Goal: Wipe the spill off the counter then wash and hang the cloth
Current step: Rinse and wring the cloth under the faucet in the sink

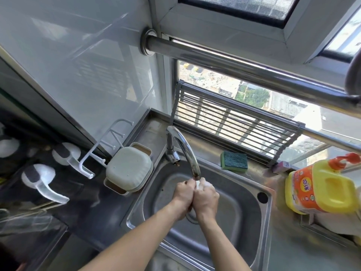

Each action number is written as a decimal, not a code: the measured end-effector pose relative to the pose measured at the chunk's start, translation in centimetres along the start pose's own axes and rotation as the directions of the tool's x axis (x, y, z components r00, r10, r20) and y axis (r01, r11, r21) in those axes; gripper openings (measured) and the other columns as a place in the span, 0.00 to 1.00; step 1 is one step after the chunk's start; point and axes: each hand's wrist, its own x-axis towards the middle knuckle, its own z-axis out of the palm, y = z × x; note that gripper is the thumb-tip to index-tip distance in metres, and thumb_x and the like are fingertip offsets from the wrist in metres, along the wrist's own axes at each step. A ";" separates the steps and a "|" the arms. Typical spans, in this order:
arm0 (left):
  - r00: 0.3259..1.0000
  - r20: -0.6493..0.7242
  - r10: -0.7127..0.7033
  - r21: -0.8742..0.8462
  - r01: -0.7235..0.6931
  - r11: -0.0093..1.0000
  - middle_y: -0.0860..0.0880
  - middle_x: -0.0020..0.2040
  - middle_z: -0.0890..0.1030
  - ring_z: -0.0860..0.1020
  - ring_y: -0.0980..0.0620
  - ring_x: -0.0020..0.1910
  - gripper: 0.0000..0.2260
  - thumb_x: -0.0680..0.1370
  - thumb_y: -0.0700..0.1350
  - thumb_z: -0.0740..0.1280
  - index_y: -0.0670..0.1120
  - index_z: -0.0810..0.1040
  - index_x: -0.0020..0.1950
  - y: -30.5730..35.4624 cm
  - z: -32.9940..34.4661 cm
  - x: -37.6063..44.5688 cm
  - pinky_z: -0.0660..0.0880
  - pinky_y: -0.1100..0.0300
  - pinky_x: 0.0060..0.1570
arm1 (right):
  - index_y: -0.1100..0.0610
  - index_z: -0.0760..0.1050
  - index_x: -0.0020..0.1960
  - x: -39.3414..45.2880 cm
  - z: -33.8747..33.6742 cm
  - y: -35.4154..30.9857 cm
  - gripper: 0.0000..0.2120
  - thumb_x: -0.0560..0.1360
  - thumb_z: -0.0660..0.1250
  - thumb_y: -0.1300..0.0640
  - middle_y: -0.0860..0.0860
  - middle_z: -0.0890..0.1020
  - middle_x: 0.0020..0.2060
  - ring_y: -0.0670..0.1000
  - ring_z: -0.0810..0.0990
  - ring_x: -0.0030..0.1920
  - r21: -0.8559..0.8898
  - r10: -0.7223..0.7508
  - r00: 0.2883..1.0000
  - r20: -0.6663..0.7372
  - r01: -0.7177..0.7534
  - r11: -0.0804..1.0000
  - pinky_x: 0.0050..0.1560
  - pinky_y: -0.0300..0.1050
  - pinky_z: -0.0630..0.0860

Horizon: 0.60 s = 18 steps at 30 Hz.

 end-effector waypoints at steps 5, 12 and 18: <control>0.979 0.139 0.147 0.080 -0.159 0.984 0.50 0.26 0.70 0.68 0.57 0.20 0.18 0.84 0.39 0.55 0.46 0.68 0.35 0.1 -0.4 -0.2 0.63 0.66 0.20 | 0.59 0.82 0.43 2.3 0.8 2.0 0.31 0.76 0.51 0.36 0.63 0.86 0.45 0.64 0.83 0.44 0.193 0.263 0.959 0.107 -0.280 0.940 0.47 0.55 0.80; 0.983 -0.173 -0.063 -0.106 0.045 0.993 0.43 0.50 0.81 0.79 0.45 0.45 0.10 0.77 0.46 0.73 0.48 0.73 0.50 -2.4 -3.1 2.7 0.80 0.46 0.49 | 0.47 0.83 0.48 3.7 -1.5 2.1 0.09 0.73 0.68 0.46 0.55 0.86 0.51 0.61 0.84 0.53 0.561 0.333 0.917 0.218 -0.397 0.726 0.59 0.62 0.79; 0.976 0.056 -0.210 -0.207 0.218 0.954 0.43 0.42 0.81 0.79 0.45 0.39 0.07 0.80 0.47 0.60 0.46 0.77 0.49 -0.8 -2.0 1.3 0.77 0.57 0.34 | 0.55 0.88 0.49 1.9 -2.4 0.9 0.21 0.81 0.62 0.42 0.56 0.88 0.46 0.59 0.86 0.51 0.615 0.152 0.962 0.228 -0.263 0.743 0.59 0.56 0.80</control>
